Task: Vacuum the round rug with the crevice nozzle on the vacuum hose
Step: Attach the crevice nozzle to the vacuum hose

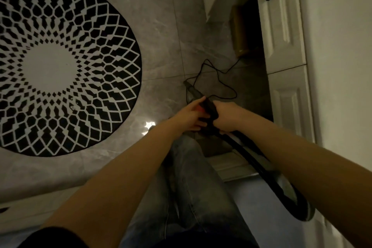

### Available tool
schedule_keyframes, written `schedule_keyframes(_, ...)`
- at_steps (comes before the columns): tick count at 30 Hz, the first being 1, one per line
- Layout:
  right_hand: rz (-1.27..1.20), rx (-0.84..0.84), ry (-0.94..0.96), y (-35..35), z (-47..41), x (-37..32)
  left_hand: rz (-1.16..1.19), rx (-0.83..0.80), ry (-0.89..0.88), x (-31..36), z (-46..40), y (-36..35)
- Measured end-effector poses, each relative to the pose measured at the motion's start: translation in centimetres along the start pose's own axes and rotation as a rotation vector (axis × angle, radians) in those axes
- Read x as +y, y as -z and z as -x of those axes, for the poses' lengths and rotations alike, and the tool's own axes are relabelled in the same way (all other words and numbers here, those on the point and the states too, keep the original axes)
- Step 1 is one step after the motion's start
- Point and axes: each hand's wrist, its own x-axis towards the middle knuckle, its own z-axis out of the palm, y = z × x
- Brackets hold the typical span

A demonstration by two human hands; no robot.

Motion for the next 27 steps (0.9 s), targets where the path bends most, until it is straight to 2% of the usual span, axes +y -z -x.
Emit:
schedule_keyframes(4, -0.042, 0.132, -0.029, 1.7, 0.9, 2.0, -0.266, 0.014, -0.218, -0.6, -1.6, 0.3)
schedule_keyframes(8, -0.030, 0.334, -0.007, 2.6, 1.7, 4.5, -0.319, 0.076, -0.368, -0.4, -3.2, 1.3)
schedule_keyframes(11, -0.090, 0.282, 0.003, 3.7, 1.9, 5.6, -0.453, 0.066, -0.443, -0.4, -4.9, 2.0)
schedule_keyframes(15, -0.109, 0.203, 0.049, 4.5, 0.0, 6.9, -0.770, 0.041, -0.517, -1.4, -9.3, 2.5)
schedule_keyframes(18, 0.009, 0.240, 0.083, 4.8, -1.2, 6.8, -0.798, 0.041, -0.584, -2.1, -12.3, 1.8)
schedule_keyframes(20, 0.160, 0.355, 0.076, 4.8, -1.4, 6.9, -0.735, 0.120, -0.655, -2.4, -14.4, 0.6)
schedule_keyframes(22, 0.435, 0.563, 0.053, 4.1, -1.7, 7.2, -0.700, 0.222, -0.731, -2.2, -16.7, -0.2)
schedule_keyframes(24, 0.656, 0.782, 0.050, 2.1, -2.5, 7.3, -0.699, 0.258, -0.824, -2.7, -18.6, -0.5)
schedule_keyframes(27, 0.687, 1.034, 0.185, -2.3, -4.2, 7.5, -0.719, 0.264, -0.909, -4.4, -21.2, -0.2)
